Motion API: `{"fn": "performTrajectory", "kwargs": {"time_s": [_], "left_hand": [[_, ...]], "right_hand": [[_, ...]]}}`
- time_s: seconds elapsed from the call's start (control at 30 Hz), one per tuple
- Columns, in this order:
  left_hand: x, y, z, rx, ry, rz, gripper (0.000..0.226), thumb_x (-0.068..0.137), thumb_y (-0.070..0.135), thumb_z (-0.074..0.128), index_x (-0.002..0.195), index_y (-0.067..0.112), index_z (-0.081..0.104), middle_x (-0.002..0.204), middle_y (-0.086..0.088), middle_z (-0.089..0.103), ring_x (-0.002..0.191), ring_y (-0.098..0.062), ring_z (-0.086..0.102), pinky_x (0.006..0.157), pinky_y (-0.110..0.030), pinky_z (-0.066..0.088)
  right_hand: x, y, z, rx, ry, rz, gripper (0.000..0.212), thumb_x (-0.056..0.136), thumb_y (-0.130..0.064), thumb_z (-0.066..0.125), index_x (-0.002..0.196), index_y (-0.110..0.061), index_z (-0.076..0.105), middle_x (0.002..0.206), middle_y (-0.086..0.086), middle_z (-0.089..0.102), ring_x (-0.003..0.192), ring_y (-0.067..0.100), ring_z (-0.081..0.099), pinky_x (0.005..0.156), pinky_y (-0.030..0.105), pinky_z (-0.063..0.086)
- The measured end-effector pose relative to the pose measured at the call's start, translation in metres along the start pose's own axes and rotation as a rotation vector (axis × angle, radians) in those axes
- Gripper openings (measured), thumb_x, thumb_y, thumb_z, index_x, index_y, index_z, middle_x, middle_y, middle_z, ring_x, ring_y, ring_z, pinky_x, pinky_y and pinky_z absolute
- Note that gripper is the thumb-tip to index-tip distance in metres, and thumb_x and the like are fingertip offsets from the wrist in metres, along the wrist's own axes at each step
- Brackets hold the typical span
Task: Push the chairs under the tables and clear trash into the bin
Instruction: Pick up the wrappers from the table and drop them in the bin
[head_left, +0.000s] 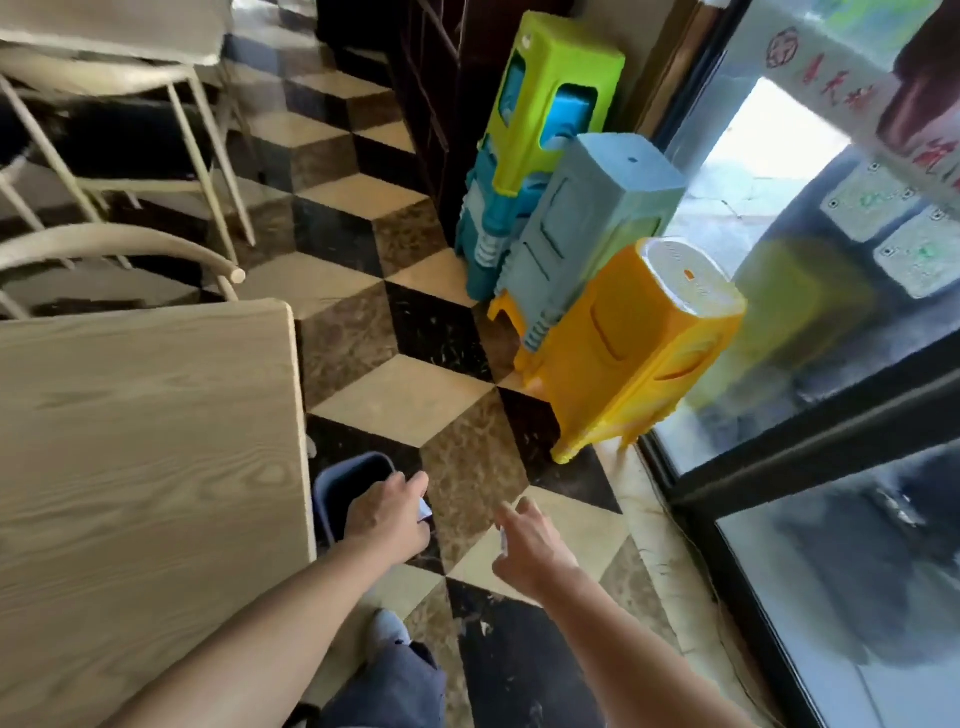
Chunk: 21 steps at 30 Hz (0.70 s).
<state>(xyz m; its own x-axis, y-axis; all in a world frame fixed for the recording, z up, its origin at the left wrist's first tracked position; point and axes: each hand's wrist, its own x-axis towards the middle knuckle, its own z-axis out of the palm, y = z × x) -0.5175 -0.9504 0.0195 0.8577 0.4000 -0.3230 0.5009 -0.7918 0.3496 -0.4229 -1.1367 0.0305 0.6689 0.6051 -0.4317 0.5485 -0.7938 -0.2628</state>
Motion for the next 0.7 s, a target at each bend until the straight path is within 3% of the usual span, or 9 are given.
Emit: {"fn": "performTrajectory", "kwargs": {"time_s": [0.1, 0.17, 0.23, 0.33, 0.57, 0.7], "left_hand": [[0.035, -0.017, -0.009, -0.074, 0.026, -0.085, 0.032, 0.085, 0.032, 0.064, 0.113, 0.024, 0.05, 0.112, -0.002, 0.059, 0.102, -0.026, 0.062, 0.078, -0.042, 0.057], [0.056, -0.032, -0.012, -0.116, 0.018, -0.164, 0.029, 0.086, 0.031, 0.063, 0.109, 0.022, 0.048, 0.11, -0.004, 0.058, 0.096, -0.027, 0.063, 0.07, -0.04, 0.055], [0.068, -0.048, -0.009, -0.144, -0.011, -0.272, 0.029, 0.086, 0.03, 0.062, 0.107, 0.02, 0.045, 0.108, -0.005, 0.056, 0.093, -0.03, 0.062, 0.064, -0.038, 0.047], [0.085, -0.067, 0.011, -0.199, 0.002, -0.454, 0.03, 0.08, 0.029, 0.063, 0.101, 0.021, 0.044, 0.101, -0.005, 0.058, 0.089, -0.031, 0.063, 0.066, -0.037, 0.046], [0.15, -0.107, 0.105, -0.426, 0.033, -0.82, 0.026, 0.075, 0.023, 0.064, 0.093, 0.022, 0.045, 0.1, -0.005, 0.053, 0.091, -0.033, 0.061, 0.072, -0.047, 0.056], [0.188, -0.138, 0.181, -0.44, 0.057, -1.03, 0.029, 0.076, 0.028, 0.066, 0.098, 0.022, 0.049, 0.102, -0.007, 0.055, 0.092, -0.035, 0.06, 0.072, -0.042, 0.052]], "right_hand": [[0.061, -0.01, -0.017, -0.071, -0.071, -0.072, 0.049, 0.082, -0.009, 0.063, 0.128, -0.019, 0.047, 0.118, 0.008, 0.043, 0.106, 0.029, 0.05, 0.08, 0.036, 0.053], [0.103, -0.024, -0.026, -0.081, -0.094, -0.129, 0.052, 0.084, -0.009, 0.064, 0.131, -0.02, 0.045, 0.122, 0.009, 0.043, 0.11, 0.031, 0.05, 0.076, 0.034, 0.048], [0.142, -0.039, -0.027, -0.071, -0.126, -0.177, 0.051, 0.084, -0.009, 0.064, 0.131, -0.021, 0.048, 0.121, 0.008, 0.044, 0.111, 0.031, 0.051, 0.074, 0.032, 0.04], [0.196, -0.055, -0.012, -0.083, -0.211, -0.292, 0.047, 0.084, -0.011, 0.067, 0.128, -0.019, 0.05, 0.114, 0.004, 0.041, 0.109, 0.03, 0.049, 0.077, 0.029, 0.04], [0.311, -0.068, 0.089, -0.115, -0.394, -0.462, 0.046, 0.086, -0.006, 0.061, 0.131, -0.013, 0.05, 0.125, 0.012, 0.041, 0.116, 0.033, 0.045, 0.097, 0.038, 0.045], [0.358, -0.059, 0.167, -0.107, -0.489, -0.481, 0.044, 0.085, -0.006, 0.061, 0.127, -0.014, 0.051, 0.121, 0.011, 0.04, 0.109, 0.035, 0.048, 0.093, 0.044, 0.048]]}}
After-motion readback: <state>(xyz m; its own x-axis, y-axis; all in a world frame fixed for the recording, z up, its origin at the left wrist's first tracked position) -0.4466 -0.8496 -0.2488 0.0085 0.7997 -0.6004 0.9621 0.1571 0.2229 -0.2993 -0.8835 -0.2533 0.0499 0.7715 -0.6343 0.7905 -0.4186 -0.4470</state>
